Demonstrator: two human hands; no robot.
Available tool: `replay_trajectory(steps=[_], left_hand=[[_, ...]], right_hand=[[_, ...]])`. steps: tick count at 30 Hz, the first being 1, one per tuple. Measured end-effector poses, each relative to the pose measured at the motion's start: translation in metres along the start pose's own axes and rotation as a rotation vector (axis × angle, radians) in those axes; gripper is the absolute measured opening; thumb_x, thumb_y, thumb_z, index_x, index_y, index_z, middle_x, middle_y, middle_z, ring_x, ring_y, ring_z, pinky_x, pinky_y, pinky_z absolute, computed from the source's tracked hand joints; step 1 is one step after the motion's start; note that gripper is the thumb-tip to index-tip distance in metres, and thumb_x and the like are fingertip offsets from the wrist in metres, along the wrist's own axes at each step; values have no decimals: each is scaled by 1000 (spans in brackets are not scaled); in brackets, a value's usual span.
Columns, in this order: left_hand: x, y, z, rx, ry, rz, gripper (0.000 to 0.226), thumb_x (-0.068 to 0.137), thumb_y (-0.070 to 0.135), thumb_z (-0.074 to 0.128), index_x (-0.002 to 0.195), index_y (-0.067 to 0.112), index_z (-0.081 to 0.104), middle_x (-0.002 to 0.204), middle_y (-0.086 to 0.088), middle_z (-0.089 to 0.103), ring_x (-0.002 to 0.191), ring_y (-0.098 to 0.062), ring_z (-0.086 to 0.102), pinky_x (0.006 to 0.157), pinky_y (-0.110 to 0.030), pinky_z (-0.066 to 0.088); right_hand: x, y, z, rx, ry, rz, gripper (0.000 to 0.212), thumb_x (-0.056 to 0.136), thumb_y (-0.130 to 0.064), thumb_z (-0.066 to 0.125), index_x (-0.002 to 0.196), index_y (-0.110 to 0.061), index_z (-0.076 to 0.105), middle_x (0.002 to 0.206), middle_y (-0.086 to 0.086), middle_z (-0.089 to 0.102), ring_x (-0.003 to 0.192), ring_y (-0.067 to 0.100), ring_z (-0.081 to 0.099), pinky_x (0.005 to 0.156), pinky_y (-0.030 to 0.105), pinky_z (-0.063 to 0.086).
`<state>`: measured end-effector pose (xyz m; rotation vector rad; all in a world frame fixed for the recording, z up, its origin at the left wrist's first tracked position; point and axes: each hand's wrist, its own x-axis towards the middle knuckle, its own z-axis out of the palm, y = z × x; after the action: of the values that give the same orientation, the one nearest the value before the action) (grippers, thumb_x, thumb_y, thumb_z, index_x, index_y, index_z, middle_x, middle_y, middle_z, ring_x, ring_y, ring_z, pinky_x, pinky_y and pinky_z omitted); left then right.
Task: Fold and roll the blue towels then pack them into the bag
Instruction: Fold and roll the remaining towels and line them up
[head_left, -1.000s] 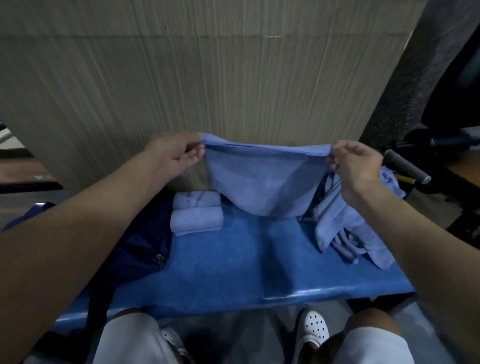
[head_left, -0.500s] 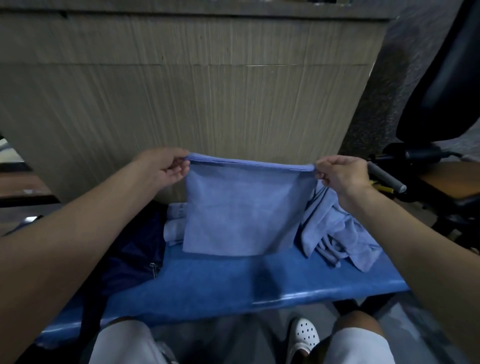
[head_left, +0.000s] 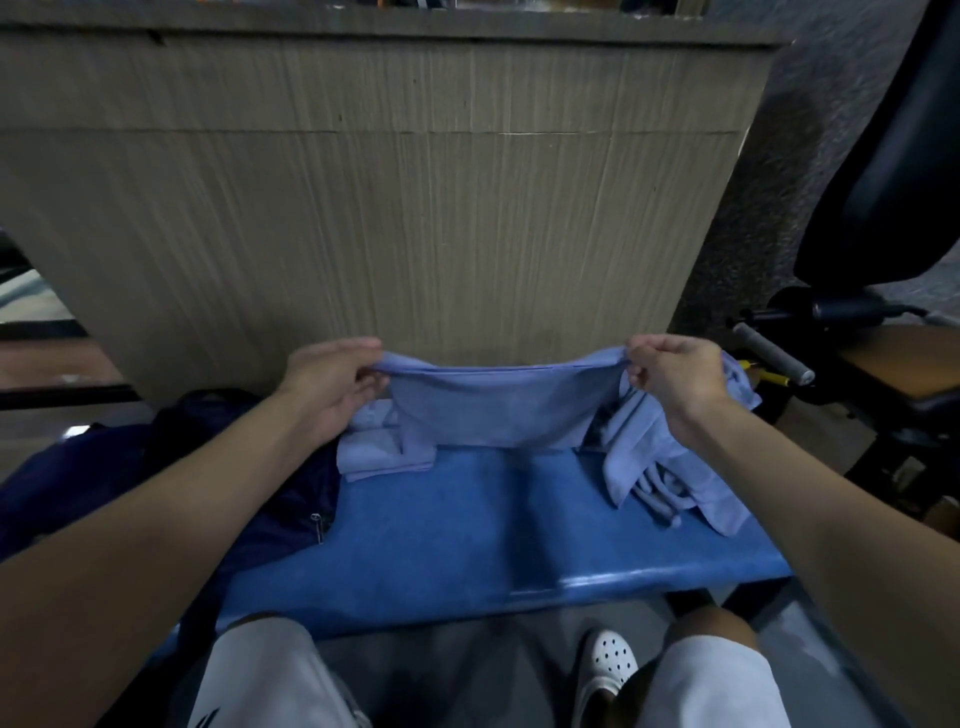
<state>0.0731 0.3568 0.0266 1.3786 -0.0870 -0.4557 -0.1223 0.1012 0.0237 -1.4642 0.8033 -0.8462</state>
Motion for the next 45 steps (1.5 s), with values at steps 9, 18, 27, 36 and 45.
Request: replay_trajectory(steps=[9, 18, 27, 36, 45], left_hand=[[-13, -7, -13, 224, -133, -4, 26, 86, -17, 54, 97, 2, 67, 102, -18, 65, 92, -21, 64, 71, -19, 58], [14, -11, -10, 377, -75, 316, 6, 86, -1, 69, 92, -2, 70, 85, -15, 68, 74, -15, 67, 73, -19, 58], [19, 33, 0, 355, -60, 519, 13, 88, 2, 67, 86, 15, 70, 79, -3, 68, 73, -9, 63, 80, -22, 54], [-50, -69, -79, 952, -459, 581, 26, 73, 0, 81, 69, 25, 73, 83, 9, 71, 76, 0, 64, 75, -8, 45], [-66, -128, -108, 974, -484, 444, 35, 75, 5, 81, 66, 38, 74, 82, 17, 74, 80, 1, 68, 77, -10, 47]], right_hand=[[-23, 16, -16, -242, -69, -47, 17, 89, 4, 61, 103, -4, 65, 78, 2, 62, 71, 14, 56, 84, 35, 50], [5, 17, -10, -187, 9, -73, 16, 89, -4, 67, 77, -15, 64, 73, 11, 65, 67, 22, 59, 83, 45, 54], [22, -16, -4, -143, 10, -312, 21, 88, -4, 63, 74, -19, 65, 78, 14, 67, 72, 23, 61, 74, 46, 55], [-58, 81, -76, -749, -356, -433, 22, 79, 8, 71, 71, -13, 69, 71, 10, 58, 63, 12, 56, 57, 7, 40], [-92, 137, -90, -857, -460, -338, 4, 80, -7, 76, 84, -7, 75, 78, -3, 55, 74, 11, 55, 72, 22, 38]])
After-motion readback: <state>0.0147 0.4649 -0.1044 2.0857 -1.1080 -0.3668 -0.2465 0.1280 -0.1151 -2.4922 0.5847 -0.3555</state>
